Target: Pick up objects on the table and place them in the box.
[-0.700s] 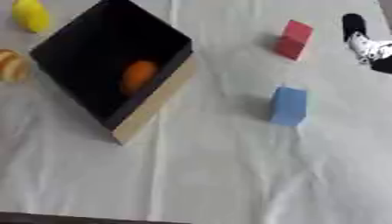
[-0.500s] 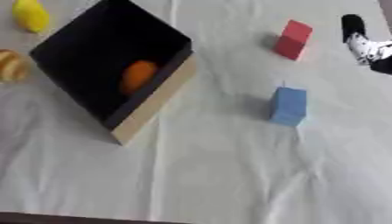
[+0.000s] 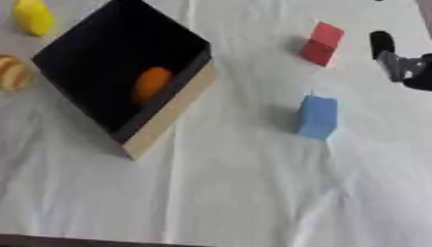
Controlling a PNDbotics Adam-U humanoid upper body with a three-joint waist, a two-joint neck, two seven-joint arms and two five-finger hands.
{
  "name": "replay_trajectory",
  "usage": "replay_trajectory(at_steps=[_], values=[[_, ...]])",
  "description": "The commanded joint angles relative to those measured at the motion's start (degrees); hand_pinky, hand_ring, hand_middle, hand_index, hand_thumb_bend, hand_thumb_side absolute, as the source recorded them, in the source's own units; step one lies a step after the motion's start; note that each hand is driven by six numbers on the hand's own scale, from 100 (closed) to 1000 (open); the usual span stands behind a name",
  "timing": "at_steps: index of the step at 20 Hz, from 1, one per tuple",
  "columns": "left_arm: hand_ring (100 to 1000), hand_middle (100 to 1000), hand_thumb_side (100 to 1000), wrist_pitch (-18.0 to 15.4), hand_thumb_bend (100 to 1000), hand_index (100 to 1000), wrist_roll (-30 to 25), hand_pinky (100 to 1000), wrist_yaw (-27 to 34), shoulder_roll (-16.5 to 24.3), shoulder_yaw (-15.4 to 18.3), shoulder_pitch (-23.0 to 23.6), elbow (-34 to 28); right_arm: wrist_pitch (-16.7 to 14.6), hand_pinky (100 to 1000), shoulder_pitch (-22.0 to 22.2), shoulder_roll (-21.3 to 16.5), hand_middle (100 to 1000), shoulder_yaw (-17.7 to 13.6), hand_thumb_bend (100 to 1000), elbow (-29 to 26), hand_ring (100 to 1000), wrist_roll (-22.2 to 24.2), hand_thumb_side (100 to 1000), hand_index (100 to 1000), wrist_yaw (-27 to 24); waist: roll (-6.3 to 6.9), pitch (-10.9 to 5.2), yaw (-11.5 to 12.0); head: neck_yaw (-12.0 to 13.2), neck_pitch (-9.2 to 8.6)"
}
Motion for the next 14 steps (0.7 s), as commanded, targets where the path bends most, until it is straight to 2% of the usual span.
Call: replay_trajectory(at_steps=[1, 5, 8, 13, 14], values=[[739, 652, 637, 0.0, 100, 826, -0.2, 720, 0.3, 1.6, 0.0, -0.4, -0.8, -0.2, 839, 0.2, -4.5, 786, 0.7, 100, -0.9, 860, 2.0, 207, 914, 2.7, -0.69, -10.98, 0.1, -0.2, -0.42], [740, 652, 637, 0.2, 100, 826, -0.6, 719, 0.5, 2.2, -0.4, -0.5, -0.8, -0.1, 842, 0.2, -7.9, 809, 3.4, 100, -0.9, 869, 4.7, 198, 925, 4.4, -0.92, -11.01, 0.3, -0.6, -0.07], [740, 651, 637, 0.2, 100, 825, -0.8, 719, 0.6, 2.2, -0.6, -0.6, -0.8, 0.6, 853, -0.4, -10.3, 825, 6.2, 100, -0.9, 883, 8.5, 211, 934, 3.9, -1.14, -11.06, 0.5, -1.0, 0.03], [740, 651, 639, 0.3, 100, 825, -1.1, 719, 0.9, 2.1, -0.8, -0.6, -0.8, 0.8, 877, -2.2, -10.8, 846, 8.8, 100, -0.9, 910, 14.9, 220, 956, 1.3, -1.27, -11.13, 0.7, -1.4, 0.02], [740, 651, 638, 0.3, 100, 825, -1.1, 719, 0.9, 2.2, -0.8, -0.6, -0.8, 0.7, 886, -2.4, -10.7, 854, 9.1, 100, -0.9, 921, 16.0, 269, 964, 0.8, -1.27, -11.14, 0.7, -1.4, 0.05]])
